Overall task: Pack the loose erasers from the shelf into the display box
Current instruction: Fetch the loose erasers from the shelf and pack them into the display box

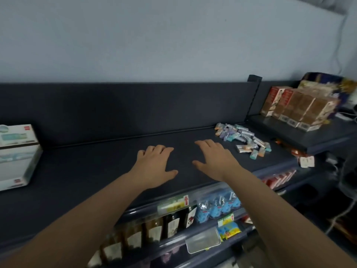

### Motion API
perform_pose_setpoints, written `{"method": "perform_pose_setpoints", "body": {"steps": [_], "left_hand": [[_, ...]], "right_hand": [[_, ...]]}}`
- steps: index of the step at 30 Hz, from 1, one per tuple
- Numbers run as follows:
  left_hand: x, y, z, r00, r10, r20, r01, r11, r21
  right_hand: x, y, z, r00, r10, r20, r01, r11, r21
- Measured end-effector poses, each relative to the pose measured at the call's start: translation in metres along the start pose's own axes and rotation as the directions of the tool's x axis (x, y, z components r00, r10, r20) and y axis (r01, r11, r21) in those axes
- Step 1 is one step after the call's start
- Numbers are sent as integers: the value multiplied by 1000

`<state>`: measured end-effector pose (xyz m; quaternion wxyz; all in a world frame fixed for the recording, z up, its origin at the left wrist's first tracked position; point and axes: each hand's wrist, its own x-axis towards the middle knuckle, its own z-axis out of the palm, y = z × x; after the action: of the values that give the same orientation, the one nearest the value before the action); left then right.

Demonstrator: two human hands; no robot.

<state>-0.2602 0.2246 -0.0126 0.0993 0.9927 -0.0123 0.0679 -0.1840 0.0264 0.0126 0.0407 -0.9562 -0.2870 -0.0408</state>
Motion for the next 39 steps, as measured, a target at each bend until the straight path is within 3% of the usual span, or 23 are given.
{"method": "perform_pose_setpoints", "body": {"steps": [19, 26, 31, 36, 39], "left_hand": [[203, 105, 57, 964, 256, 75, -262, 960, 94], [263, 142, 82, 950, 304, 70, -310, 947, 88], [298, 156, 92, 967, 251, -39, -243, 959, 145], [316, 156, 101, 993, 118, 22, -120, 974, 194], [320, 160, 106, 993, 115, -6, -113, 983, 143]], "right_hand": [[51, 191, 30, 979, 191, 65, -190, 982, -15], [60, 257, 34, 888, 459, 18, -459, 886, 64], [93, 282, 36, 898, 440, 1, -438, 893, 107], [126, 292, 46, 917, 397, 25, -398, 917, 11], [133, 294, 51, 934, 357, -6, -357, 933, -33]]}}
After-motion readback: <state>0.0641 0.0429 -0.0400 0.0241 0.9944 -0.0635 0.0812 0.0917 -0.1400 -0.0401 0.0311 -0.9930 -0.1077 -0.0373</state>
